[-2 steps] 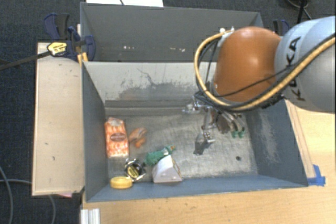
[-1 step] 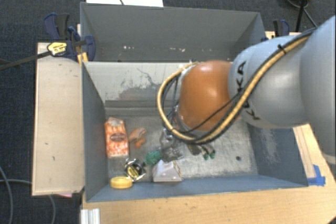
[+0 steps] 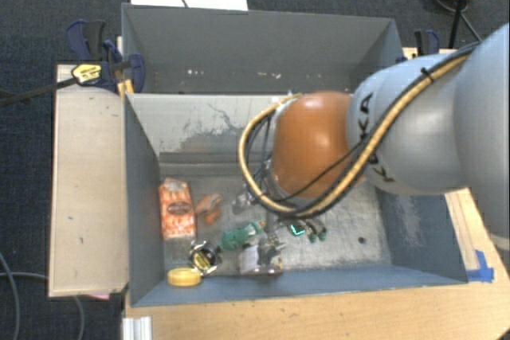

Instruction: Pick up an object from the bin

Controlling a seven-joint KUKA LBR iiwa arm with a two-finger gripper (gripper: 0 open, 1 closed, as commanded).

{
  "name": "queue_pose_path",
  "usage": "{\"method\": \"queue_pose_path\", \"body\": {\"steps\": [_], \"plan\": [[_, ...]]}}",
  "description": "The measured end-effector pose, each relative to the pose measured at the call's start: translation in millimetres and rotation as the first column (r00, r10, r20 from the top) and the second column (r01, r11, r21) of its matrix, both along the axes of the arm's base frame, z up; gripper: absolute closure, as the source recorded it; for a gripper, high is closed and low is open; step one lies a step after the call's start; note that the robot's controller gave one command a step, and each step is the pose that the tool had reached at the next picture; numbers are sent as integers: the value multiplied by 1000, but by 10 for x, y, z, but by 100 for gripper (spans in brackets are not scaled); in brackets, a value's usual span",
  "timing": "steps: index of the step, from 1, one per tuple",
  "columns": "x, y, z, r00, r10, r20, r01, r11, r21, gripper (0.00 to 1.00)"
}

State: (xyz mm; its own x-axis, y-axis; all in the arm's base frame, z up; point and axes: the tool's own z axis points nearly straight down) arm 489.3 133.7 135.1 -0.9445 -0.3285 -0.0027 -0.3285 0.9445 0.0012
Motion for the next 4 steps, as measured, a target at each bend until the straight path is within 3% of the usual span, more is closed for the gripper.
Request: {"method": "queue_pose_path", "body": {"steps": [1, 2, 3, 4], "plan": [[-1, -1, -1, 1000, 0, 0, 0, 1000, 0, 0], [79, -164, -587, 903, 429, 14, -429, 903, -2, 100], [79, -164, -588, 904, 428, 14, -428, 904, -2, 100], [287, -132, 972, 904, 427, 4, -427, 904, -3, 100]]}}
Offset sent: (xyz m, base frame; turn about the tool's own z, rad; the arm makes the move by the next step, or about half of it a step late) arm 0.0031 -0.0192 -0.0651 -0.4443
